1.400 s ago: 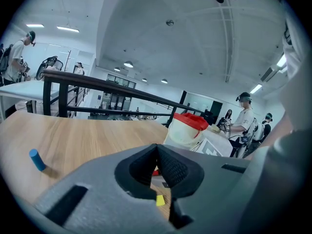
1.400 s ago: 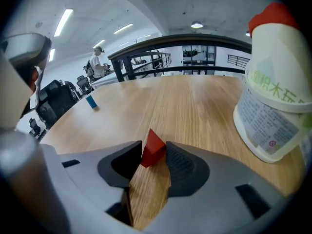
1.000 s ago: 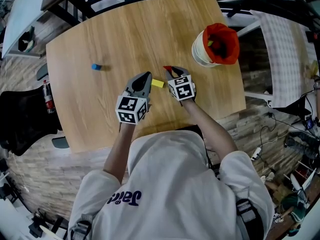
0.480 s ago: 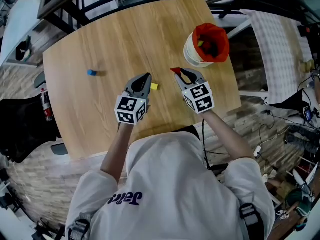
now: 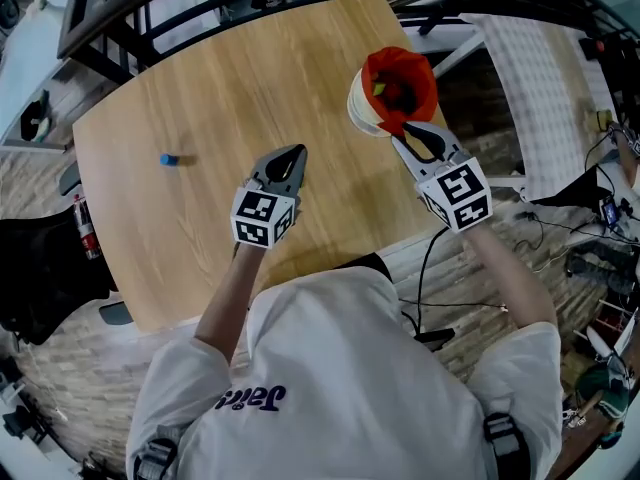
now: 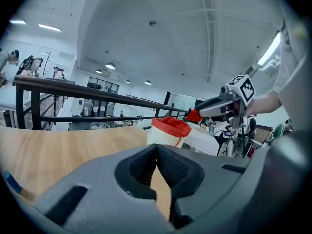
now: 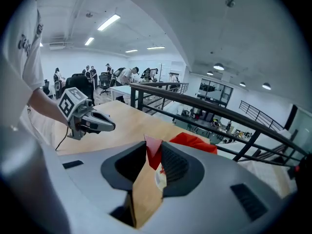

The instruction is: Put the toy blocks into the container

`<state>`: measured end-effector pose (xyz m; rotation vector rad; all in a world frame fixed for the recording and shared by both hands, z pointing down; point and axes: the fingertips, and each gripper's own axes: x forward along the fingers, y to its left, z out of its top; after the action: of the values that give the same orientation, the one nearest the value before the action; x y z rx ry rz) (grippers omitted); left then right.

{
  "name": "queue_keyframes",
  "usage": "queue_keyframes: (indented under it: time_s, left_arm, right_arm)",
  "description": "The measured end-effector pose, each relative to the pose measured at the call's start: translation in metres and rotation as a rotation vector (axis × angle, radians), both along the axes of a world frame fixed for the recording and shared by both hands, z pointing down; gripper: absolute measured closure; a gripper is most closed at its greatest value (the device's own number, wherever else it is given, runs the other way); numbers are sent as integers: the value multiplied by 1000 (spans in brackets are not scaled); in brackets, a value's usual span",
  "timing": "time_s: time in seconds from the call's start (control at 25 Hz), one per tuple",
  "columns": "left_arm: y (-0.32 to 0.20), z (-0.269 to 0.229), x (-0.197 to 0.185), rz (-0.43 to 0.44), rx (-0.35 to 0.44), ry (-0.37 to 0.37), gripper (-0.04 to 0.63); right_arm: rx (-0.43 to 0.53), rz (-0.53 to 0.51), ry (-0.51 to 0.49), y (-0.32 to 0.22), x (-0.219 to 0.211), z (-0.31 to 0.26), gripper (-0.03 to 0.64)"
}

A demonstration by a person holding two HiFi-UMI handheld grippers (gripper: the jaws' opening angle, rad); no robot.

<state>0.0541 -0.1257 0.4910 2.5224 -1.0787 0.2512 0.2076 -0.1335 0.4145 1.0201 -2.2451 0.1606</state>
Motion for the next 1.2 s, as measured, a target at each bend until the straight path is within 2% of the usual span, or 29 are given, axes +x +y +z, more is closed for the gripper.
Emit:
queue_keyframes:
  time_s: [0.2,0.36,0.56,0.72,0.92,1.0,1.08,1.2]
  left_arm:
    - [2,-1,10,23,5,-5,589]
    - [4,-1,13,31,12,-12,589]
    - [7,-2,16,39,19,-19,589]
    - [6,-5,14,35,25,-18,589]
    - [6,-3,11,30,20,-20,589]
    - [7,-2,9,27,18,-18,589]
    - [8,-2,8,24,19,-15,589]
    - [9,-4,4,16,22,-10,589]
  right_arm:
    - [26,-42,81,-41,33,-25,515]
    - [6,-147,250,-71,38,-5,515]
    - [-130,-233,358,-96,41,55,515]
    - [-223,-231,430,-114,46,96,515]
    - [-301,-222,504,-122,50,123,514]
    - [-325,-210,504,-121,52,126,495]
    - [-331,-185,470,-121,52,122,436]
    - [-290,-161,418,-117,47,105,434]
